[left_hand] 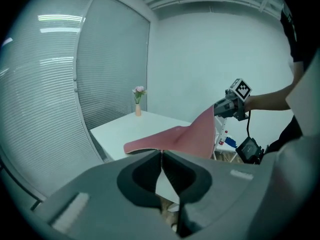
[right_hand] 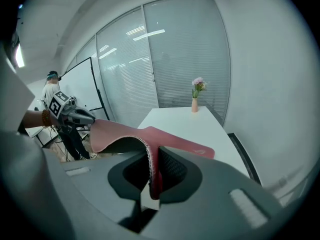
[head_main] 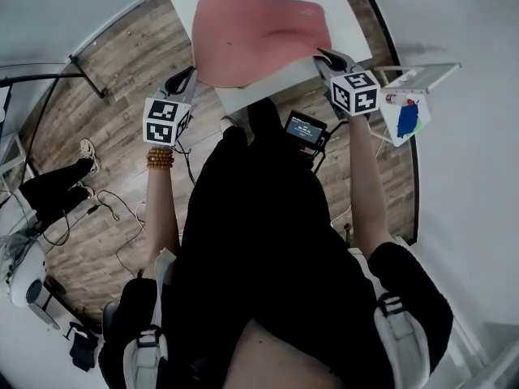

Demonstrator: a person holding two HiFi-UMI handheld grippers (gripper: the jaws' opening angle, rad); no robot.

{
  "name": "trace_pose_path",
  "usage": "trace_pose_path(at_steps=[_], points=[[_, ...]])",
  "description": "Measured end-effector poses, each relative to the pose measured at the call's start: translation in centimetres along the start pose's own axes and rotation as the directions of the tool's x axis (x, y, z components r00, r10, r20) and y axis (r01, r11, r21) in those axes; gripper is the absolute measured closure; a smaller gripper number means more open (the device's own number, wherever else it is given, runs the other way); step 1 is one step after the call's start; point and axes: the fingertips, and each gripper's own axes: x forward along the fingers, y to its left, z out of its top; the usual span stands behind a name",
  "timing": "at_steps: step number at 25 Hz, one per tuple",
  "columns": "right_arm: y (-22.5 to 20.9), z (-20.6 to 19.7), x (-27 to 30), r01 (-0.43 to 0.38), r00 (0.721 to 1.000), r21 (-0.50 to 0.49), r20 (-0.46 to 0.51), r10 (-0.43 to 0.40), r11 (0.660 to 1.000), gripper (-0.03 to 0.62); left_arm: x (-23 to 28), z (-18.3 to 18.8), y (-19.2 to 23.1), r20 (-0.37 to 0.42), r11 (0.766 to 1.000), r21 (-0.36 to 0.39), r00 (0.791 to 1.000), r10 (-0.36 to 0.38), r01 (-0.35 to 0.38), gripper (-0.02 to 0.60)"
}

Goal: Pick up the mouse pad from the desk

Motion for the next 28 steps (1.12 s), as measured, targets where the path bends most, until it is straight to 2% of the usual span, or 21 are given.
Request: trace_pose_path(at_steps=[12, 15, 19, 24, 28], points=[[0.7, 3.7, -1.7, 0.000, 0.996, 0.004, 0.085, 0.000, 1.000, 0.551, -1.6, 4.6, -0.4, 0.083, 0.996, 0.090, 0.997, -0.002, -0.005, 0.569], [0.8, 5.0, -2.1, -0.005, 0.993, 0.020, 0.118, 0.002, 1.000, 0.551, -2.3, 6.0, 0.0, 0.124, 0.993, 0.108, 0.992, 0.028, -0.042, 0.569], [0.9, 6.3, -2.4, -0.012, 0.989, 0.025, 0.151, 0.008, 1.000, 0.551, -3.1, 7.3, 0.8, 0.176, 0.989, 0.109, 0.981, 0.075, -0.095, 0.569], [1.6, 8.0, -2.7, -0.014, 0.984, 0.004, 0.177, 0.013, 1.000, 0.551, -3.5, 8.4, 1.0, 0.207, 0.986, 0.119, 0.974, 0.091, -0.118, 0.569], [2.4, 10.3, -3.5, -0.009, 0.974, -0.026, 0.224, 0.015, 1.000, 0.551, -4.4, 10.3, 1.2, 0.264, 0.986, 0.087, 0.958, 0.114, -0.142, 0.570]])
